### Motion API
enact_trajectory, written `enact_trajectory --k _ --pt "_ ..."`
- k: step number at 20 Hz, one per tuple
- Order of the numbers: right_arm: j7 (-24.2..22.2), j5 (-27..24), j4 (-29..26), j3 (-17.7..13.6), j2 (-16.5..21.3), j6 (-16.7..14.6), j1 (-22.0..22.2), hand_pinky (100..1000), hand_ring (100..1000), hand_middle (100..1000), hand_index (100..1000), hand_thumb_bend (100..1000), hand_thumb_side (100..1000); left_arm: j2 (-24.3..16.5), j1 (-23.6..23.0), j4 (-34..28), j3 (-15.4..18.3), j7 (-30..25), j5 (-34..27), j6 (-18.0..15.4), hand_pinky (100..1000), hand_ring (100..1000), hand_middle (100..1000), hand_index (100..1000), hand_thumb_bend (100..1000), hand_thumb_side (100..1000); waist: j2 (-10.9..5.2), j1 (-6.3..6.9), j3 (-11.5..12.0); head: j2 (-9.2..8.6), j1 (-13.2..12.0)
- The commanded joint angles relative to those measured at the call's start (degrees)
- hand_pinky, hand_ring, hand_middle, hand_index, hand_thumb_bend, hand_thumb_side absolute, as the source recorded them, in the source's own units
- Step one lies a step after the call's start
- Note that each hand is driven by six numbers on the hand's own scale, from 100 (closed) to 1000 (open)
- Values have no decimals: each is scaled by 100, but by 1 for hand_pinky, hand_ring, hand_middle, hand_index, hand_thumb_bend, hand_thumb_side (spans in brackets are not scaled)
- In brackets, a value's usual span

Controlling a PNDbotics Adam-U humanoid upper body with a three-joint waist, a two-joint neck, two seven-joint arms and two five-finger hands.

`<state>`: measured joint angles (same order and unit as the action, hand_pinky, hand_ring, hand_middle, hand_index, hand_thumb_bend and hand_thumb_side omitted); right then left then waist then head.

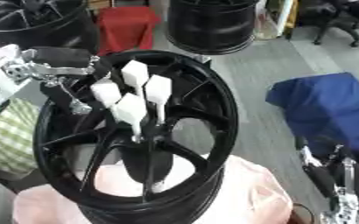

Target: Pull the pin out of the wheel hub.

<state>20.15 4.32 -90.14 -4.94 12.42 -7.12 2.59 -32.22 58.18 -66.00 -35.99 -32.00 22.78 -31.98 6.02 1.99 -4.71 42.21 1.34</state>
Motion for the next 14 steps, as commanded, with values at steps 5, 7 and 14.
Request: enact_trajectory --k 5,7,14 --pt "-11 7 -41 -38 113 -18 -15 509 570 667 748 510 489 -106 322 54 451 -1996 -383 -1999 684 421 303 530 100 231 -82 -20 12 -31 -12" --pt "-9 7 -38 -42 115 -18 -11 509 570 667 748 511 490 -156 396 48 602 -1996 -454 -1998 687 417 296 524 100 220 -89 -19 24 -27 -12" --pt "21 15 -31 -82 129 -19 20 509 570 667 748 510 490 -796 389 -99 1377 -1981 -519 -1736 701 414 294 530 100 189 -114 8 103 -11 0"
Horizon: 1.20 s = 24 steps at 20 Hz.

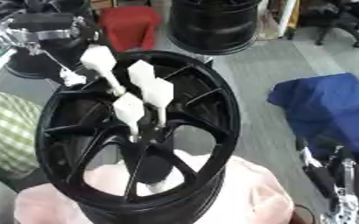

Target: Pull the pin out of the wheel hub.

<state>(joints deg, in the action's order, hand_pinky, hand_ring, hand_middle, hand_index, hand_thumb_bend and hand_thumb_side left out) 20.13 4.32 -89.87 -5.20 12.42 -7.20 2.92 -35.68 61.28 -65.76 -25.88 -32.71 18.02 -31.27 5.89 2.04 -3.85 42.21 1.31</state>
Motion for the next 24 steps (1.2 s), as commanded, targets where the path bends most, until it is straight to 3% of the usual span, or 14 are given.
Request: enact_trajectory --k 1,6,7,8,10,11,12,13,14,16,19,21,24 --pt "29 18 -57 -63 130 -12 -11 509 570 668 748 510 490 -616 -12 -152 520 -1878 -58 -1737 702 414 294 531 100 186 -104 11 34 -9 1" --pt "60 22 -61 -99 123 -15 -7 509 570 668 748 510 490 -1473 -881 59 1358 -1379 219 -1246 704 426 309 551 100 156 -97 12 116 -8 20" --pt "66 21 -63 -104 121 -15 -7 509 570 668 748 510 490 -1565 -1071 184 1500 -1255 323 -1161 702 431 313 557 747 100 -94 9 123 -9 17" --pt "71 19 -65 -110 114 -15 -8 509 570 668 748 510 490 -1627 -1284 363 1643 -1149 412 -1042 710 466 354 598 100 129 -86 0 140 -14 23" --pt "70 18 -67 -110 96 -15 -17 509 570 668 748 511 490 -1642 -1729 771 1962 -949 636 -843 745 574 484 714 100 100 -73 -24 157 -14 29" --pt "64 18 -67 -107 88 -16 -24 509 570 668 748 511 490 -1611 -1891 919 2095 -851 798 -771 745 574 484 714 100 100 -70 -34 155 -13 26" --pt "63 14 -69 -109 76 -17 -29 509 570 668 748 511 491 -1547 -2094 1081 2271 -708 966 -660 816 738 680 871 191 233 -62 -53 160 -9 30" --pt "63 10 -70 -110 67 -18 -31 509 570 668 748 511 491 -1453 -2288 1230 2453 -530 1099 -548 828 758 713 887 231 292 -58 -69 157 -6 26" --pt "66 4 -71 -114 56 -17 -31 509 570 668 748 511 491 -1318 -2489 1399 2667 -308 1113 -411 865 811 793 923 372 518 -48 -90 160 -4 28" --pt "67 -5 -75 -117 36 -16 -38 509 570 668 748 511 491 -1082 -2847 1607 3046 187 984 -103 882 832 821 937 453 650 -22 -131 156 0 27" --pt "71 -18 -84 -125 11 -15 -52 509 570 668 748 511 490 -711 -3339 1542 3531 909 515 389 889 845 835 942 474 741 13 -175 163 10 4" --pt "71 -25 -88 -125 -9 -14 -66 509 570 668 748 512 489 -428 -3687 1333 3852 1305 72 760 865 826 812 934 415 757 39 -200 177 10 -5" --pt "64 -37 -91 -122 -32 -16 -81 510 569 668 748 513 489 8 -4158 728 4245 1628 -485 1247 828 794 770 916 254 657 69 -233 208 23 -13"
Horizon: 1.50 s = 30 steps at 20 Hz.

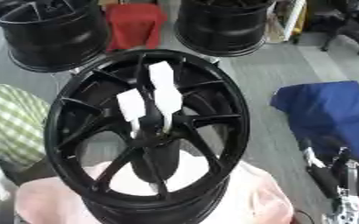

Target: Pull the pin out of the wheel hub.

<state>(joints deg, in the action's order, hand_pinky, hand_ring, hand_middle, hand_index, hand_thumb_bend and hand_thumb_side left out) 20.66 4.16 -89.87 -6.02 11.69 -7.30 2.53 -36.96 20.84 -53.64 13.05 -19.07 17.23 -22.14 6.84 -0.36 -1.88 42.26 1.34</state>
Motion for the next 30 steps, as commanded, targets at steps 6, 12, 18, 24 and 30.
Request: enact_trajectory --k 6,12,18,24,30 --pt "1 -37 -102 -35 -11 -11 -86 509 569 668 748 514 490 1141 -895 -2413 922 449 -1250 1327 767 734 688 871 100 588 26 -74 56 25 -24" --pt "-29 -58 -116 -17 -40 -22 -119 510 569 668 748 517 491 2133 -1313 -4152 1022 495 -1682 2343 753 714 662 856 100 565 57 -150 99 42 -54" --pt "-52 -62 -127 -8 -60 -23 -136 510 569 667 748 518 493 2565 -1357 -4762 935 404 -1509 2872 752 713 660 854 100 562 89 -200 85 53 -93" --pt "-74 -67 -137 1 -66 -24 -168 510 569 667 748 519 492 2626 -1318 -4956 799 287 -1537 2973 752 712 659 854 100 562 129 -211 65 51 -112" --pt "-83 -71 -138 5 -67 -29 -184 510 569 666 748 519 493 2638 -1316 -5014 733 225 -1550 2978 751 711 658 853 100 561 155 -202 42 31 -118"
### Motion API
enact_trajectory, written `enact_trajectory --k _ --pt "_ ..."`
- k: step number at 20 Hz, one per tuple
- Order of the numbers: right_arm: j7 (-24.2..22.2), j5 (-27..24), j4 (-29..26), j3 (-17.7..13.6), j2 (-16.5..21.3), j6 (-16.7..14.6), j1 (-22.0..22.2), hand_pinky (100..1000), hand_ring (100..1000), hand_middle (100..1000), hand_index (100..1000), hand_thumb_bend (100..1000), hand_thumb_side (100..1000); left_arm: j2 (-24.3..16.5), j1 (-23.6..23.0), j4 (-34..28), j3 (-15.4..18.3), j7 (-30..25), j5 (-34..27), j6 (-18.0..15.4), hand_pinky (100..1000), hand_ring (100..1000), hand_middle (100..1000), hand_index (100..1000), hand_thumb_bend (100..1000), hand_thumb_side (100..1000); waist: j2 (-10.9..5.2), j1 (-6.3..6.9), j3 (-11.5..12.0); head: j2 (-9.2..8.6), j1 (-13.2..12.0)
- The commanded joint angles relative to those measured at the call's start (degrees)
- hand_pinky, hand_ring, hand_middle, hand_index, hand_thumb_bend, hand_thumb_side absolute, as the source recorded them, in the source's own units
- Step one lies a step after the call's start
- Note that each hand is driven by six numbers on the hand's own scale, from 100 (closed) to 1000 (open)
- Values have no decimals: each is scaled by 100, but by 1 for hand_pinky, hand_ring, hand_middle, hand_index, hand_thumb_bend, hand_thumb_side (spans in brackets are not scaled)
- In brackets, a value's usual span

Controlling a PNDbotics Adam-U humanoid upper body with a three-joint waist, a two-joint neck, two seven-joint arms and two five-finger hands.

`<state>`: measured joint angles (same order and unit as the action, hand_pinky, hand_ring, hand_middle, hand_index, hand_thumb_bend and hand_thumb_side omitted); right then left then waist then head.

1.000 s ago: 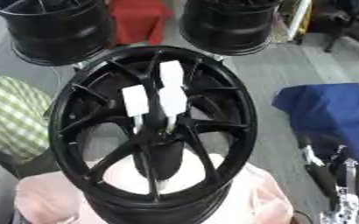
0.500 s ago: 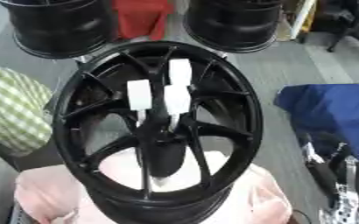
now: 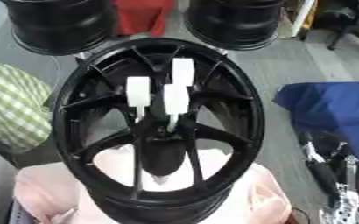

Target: Pull the pin out of the wheel hub.

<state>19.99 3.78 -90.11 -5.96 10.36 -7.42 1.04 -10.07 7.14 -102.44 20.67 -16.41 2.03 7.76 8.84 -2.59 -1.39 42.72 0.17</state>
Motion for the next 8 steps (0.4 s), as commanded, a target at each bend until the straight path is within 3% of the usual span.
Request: enact_trajectory --k 1,8 --pt "-16 -32 -115 -1 68 -18 -38 510 569 666 748 519 494 -50 56 -139 -35 -45 -31 -15 750 711 657 853 100 560 -44 23 -10 -18 0" --pt "-14 -34 -119 -14 76 -25 -43 510 568 665 748 520 496 -42 52 -167 -58 -57 -29 -36 750 709 655 851 100 561 -51 22 -16 -30 5"
